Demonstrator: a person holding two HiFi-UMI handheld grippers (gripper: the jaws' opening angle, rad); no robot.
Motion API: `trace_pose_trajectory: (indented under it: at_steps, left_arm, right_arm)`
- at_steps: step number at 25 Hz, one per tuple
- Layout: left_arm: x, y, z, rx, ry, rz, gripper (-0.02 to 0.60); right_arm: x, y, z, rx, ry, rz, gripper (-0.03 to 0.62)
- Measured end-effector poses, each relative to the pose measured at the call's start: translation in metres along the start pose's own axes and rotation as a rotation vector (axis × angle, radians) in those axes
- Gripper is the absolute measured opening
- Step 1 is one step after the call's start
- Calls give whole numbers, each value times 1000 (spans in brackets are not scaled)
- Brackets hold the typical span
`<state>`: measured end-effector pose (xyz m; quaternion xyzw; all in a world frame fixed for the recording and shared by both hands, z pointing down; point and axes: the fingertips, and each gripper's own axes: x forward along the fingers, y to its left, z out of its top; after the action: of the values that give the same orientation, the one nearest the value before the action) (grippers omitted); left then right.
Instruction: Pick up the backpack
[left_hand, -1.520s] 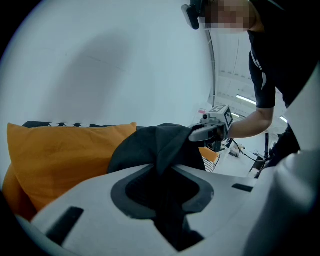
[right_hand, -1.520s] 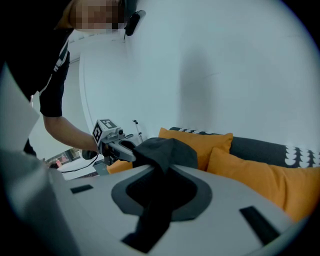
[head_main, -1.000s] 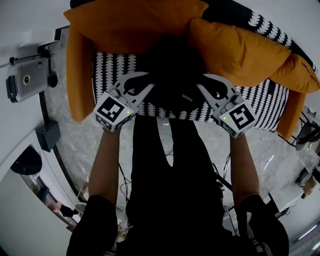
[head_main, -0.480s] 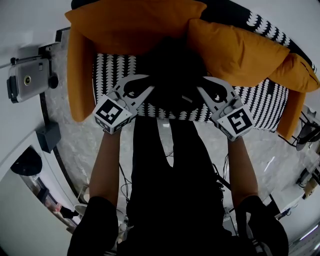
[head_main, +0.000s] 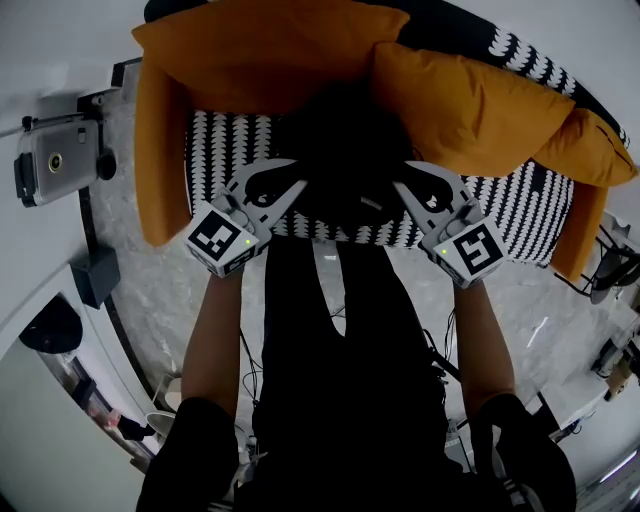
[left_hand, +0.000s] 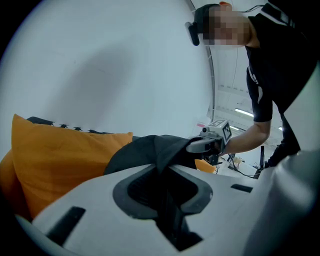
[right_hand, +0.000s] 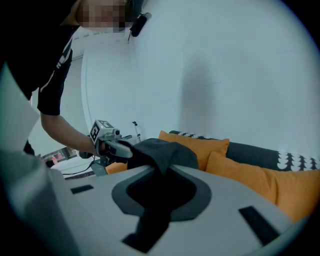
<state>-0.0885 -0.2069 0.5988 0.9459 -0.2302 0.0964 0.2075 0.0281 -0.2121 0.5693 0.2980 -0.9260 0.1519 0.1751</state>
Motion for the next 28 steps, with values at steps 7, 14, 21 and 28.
trace_pose_trajectory:
  at_steps: [7, 14, 21, 28]
  left_arm:
    - [-3, -7, 5, 9, -17, -3, 72]
    - [-5, -17, 18, -33, -22, 3, 71]
    - [-7, -21, 24, -44, -34, -4, 71]
    - [-7, -25, 30, -46, -34, -9, 69]
  right_arm:
    - [-7, 3, 4, -5, -11, 8, 64]
    - [-13, 7, 7, -16, -12, 16, 63]
    - [-18, 10, 12, -35, -11, 16, 64]
    - [-24, 12, 14, -34, -8, 22, 63]
